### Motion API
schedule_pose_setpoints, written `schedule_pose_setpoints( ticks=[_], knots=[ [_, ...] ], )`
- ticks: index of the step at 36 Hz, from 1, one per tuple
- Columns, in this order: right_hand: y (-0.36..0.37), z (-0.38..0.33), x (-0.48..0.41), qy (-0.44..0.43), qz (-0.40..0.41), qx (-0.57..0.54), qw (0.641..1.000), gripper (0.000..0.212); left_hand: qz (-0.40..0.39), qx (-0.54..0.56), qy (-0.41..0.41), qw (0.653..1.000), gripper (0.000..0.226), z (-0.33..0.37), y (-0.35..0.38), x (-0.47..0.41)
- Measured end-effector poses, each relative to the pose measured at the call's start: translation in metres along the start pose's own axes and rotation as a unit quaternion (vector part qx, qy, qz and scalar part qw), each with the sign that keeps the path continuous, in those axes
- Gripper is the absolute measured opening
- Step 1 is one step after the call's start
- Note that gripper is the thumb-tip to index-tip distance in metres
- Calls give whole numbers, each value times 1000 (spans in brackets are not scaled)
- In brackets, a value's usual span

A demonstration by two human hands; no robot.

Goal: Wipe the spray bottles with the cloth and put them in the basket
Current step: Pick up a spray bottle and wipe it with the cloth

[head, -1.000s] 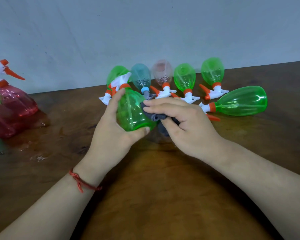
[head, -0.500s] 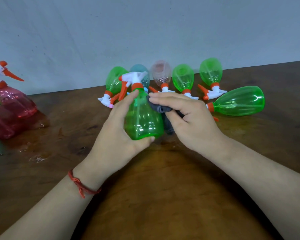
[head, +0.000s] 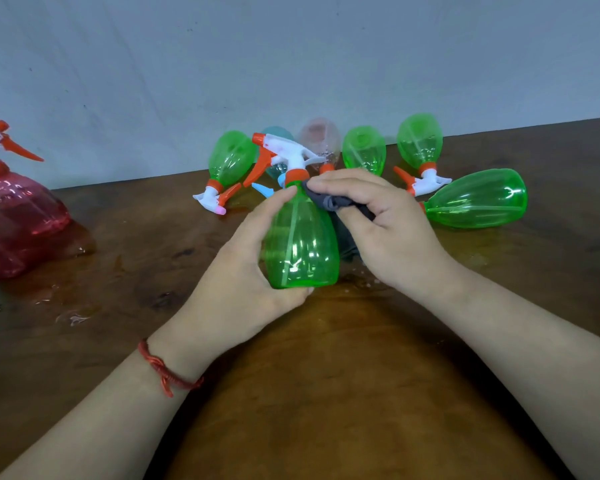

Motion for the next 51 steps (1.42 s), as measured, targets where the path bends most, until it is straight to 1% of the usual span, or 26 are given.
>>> schedule_pose_setpoints(
  ticks=[2, 4, 9, 14, 18, 23, 28, 32, 36, 42, 47, 51],
  knots=[
    [2, -4, 1, -17, -6, 19, 1000, 42, 10, -1, 5, 1000, 109, -3, -1, -1],
    [1, -8, 2, -31, -5, 32, 999, 44, 25, 23, -1, 999, 110, -7, -4, -3],
    [8, -22, 7, -76, -16, 69, 995, 47, 96, 77, -23, 992, 109, -10, -21, -3],
    [17, -29, 12, -92, -54, 62, 992, 49, 152, 79, -52, 984, 108, -20, -37, -2],
    [20, -32, 14, -99, -74, 56, 991, 50, 174, 82, -62, 979, 109, -22, -45, -3],
    [17, -33, 14, -105, -57, 50, 992, 48, 161, 82, -48, 982, 108, -15, -43, -3],
    [9, -20, 9, -69, -18, 52, 996, 48, 113, 47, -16, 992, 111, -10, -27, -3],
    [4, -7, 3, -34, -6, 27, 999, 46, 59, -21, 24, 998, 111, -3, -13, -3],
    [1, 7, -3, 2, 6, 1, 1000, 39, 45, -131, 66, 988, 106, 14, -3, -1],
    [5, 6, 0, -3, 2, 24, 1000, 45, 19, -184, 47, 982, 109, 9, 7, -1],
    [5, -5, 3, -44, 1, 64, 997, 44, 38, -175, 40, 983, 109, 11, 2, 0],
    [10, -16, 7, -98, -16, 73, 992, 43, 69, -146, -20, 987, 116, 1, -8, 0]
  ],
)
Point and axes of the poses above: each hand's wrist, its own x-axis away from the middle knuckle, its own y-axis out of the palm, z = x × y, the point moved 10 cm from there along -x, towards the middle knuckle, and after that the axes turned 7 degrees about x, right-handed, at the moved point
